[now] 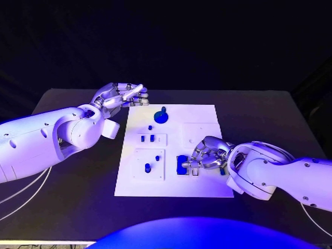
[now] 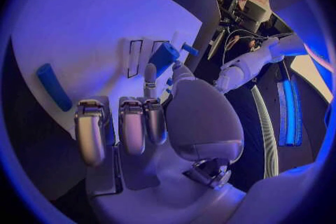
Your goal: Assemble the parts on the task board
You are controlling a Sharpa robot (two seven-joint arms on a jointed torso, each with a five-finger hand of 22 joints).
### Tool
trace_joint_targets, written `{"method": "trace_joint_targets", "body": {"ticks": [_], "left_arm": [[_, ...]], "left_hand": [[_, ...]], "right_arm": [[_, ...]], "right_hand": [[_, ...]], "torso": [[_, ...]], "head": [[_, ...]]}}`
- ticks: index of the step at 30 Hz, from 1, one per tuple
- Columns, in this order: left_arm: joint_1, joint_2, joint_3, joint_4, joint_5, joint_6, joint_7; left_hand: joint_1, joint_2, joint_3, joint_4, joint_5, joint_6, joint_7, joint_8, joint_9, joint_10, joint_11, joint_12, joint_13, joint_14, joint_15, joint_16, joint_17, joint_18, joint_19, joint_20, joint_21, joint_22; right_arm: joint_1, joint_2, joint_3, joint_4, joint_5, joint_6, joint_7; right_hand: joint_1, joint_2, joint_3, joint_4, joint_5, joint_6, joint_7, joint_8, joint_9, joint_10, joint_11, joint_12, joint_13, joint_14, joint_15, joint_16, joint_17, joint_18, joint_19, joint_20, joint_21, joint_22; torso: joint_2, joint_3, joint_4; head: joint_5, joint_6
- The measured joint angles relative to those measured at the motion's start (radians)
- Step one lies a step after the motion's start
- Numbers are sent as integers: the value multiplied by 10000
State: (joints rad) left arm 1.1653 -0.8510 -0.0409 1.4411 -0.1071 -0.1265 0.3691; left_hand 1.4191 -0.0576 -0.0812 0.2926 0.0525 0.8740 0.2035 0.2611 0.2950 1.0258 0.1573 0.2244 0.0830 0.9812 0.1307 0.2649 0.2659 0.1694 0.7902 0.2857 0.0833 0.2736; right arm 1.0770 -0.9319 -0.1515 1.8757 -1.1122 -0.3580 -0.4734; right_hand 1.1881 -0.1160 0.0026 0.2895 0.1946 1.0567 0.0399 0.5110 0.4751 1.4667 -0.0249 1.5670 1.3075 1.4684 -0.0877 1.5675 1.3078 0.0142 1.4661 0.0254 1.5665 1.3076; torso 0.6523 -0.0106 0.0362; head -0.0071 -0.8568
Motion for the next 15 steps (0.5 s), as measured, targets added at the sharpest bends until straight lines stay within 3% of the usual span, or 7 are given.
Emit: {"method": "trace_joint_targets", "body": {"ticks": [4,9,15], "left_arm": [[0,-10,0,-4,0,0,-4],[0,-7,0,-4,0,-1,-17],[-2,-20,0,-3,0,-10,-49]], "left_hand": [[0,0,0,0,0,0,0,0,0,0,0,0,0,0,0,0,0,-1,0,0,0,0],[0,0,0,0,0,0,0,0,0,0,0,0,0,0,0,0,11,-1,0,0,0,-15],[38,38,1,0,0,17,17,0,1,0,0,0,0,0,0,1,11,-1,0,0,0,-23]], "right_arm": [[0,-100,0,186,24,14,313],[-18,-80,0,200,32,59,464],[-69,25,0,114,23,104,446]], "right_hand": [[319,-209,273,1,-31,0,0,0,-58,0,0,0,0,0,0,0,-1,0,0,0,0,0],[572,-212,545,0,266,0,0,0,-131,0,0,0,0,0,0,0,-1,-1,0,0,0,-1],[572,-212,572,27,283,0,0,-41,-160,0,0,0,0,0,0,0,-2,-1,0,0,0,-1]], "torso": [[0,0,-7],[1,2,-1],[8,4,7]], "head": [[7,-9],[0,-7],[3,-4]]}}
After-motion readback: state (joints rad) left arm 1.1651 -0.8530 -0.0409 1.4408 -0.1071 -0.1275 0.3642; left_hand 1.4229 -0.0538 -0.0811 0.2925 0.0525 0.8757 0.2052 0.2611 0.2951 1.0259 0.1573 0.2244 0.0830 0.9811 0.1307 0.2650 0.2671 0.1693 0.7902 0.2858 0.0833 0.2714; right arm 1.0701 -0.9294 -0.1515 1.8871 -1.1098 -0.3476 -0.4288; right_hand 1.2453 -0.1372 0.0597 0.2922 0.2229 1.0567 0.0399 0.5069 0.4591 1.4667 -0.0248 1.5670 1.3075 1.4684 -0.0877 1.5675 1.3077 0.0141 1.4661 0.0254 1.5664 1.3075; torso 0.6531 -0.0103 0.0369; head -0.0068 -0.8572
